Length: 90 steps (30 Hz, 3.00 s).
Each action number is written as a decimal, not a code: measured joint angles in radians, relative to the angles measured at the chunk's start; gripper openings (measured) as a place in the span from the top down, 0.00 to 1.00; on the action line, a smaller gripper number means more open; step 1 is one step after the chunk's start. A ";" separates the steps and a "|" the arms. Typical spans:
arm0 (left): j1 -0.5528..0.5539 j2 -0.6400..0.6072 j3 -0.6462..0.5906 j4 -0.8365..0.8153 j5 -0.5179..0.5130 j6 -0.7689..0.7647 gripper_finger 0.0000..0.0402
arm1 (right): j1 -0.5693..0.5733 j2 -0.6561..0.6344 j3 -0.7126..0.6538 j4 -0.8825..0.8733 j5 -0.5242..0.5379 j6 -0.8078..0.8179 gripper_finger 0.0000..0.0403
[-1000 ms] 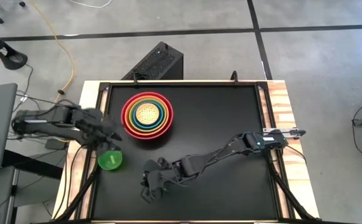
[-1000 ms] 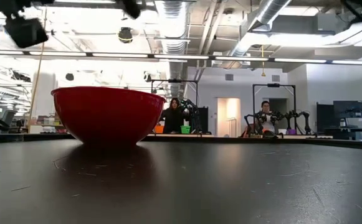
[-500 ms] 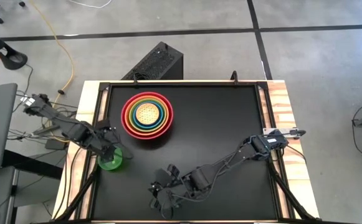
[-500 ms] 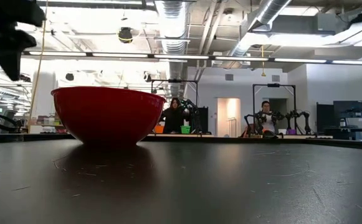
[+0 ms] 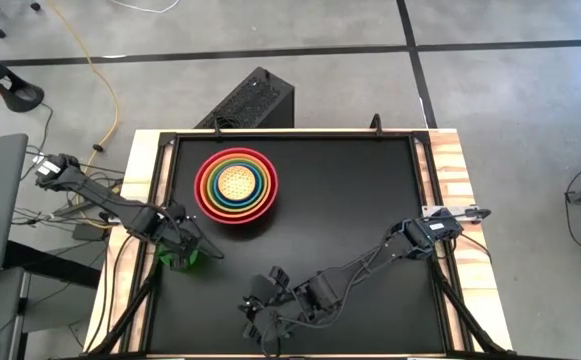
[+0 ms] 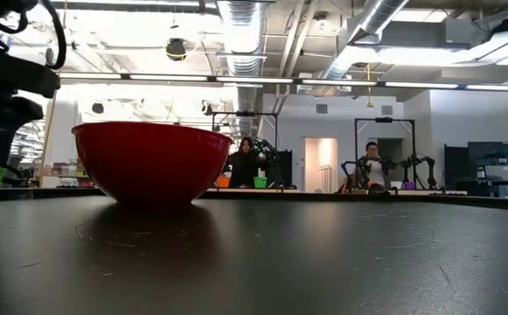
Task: Nest bowls inside each other
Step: Stack the green bowl on top of the orange and blue bowl
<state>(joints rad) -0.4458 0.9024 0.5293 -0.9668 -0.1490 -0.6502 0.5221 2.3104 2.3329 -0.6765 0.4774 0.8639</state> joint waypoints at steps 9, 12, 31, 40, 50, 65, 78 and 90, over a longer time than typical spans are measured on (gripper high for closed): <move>0.000 0.000 0.083 0.000 0.005 0.094 0.39 | -0.015 0.000 0.000 -0.015 0.000 -0.005 0.70; 0.001 0.000 0.113 -0.031 -0.032 0.108 0.39 | -0.021 0.000 0.000 -0.024 -0.001 -0.016 0.70; 0.146 0.190 0.058 -0.069 -0.098 -0.009 0.39 | -0.032 0.000 0.000 -0.030 -0.004 -0.063 0.70; 0.153 0.294 0.058 0.029 -0.023 0.050 0.56 | -0.005 0.000 0.001 -0.062 -0.005 -0.061 0.70; 0.134 0.237 0.127 0.073 0.156 -0.002 0.98 | 0.036 0.001 0.001 -0.096 -0.026 -0.023 0.70; 0.096 0.289 0.394 0.201 0.085 -0.198 1.00 | 0.054 0.002 0.023 -0.073 -0.103 -0.380 0.70; 0.099 0.483 0.503 0.252 0.070 -0.106 1.00 | -0.027 0.002 0.024 -0.221 -0.187 -0.609 0.48; 0.101 0.489 0.509 0.388 0.144 -0.010 1.00 | -0.080 0.001 0.003 -0.338 -0.257 -0.768 0.40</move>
<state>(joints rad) -0.3446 1.3915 1.0378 -0.5787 -0.0046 -0.6598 0.4423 2.3112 2.3362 -1.0148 0.2208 0.0956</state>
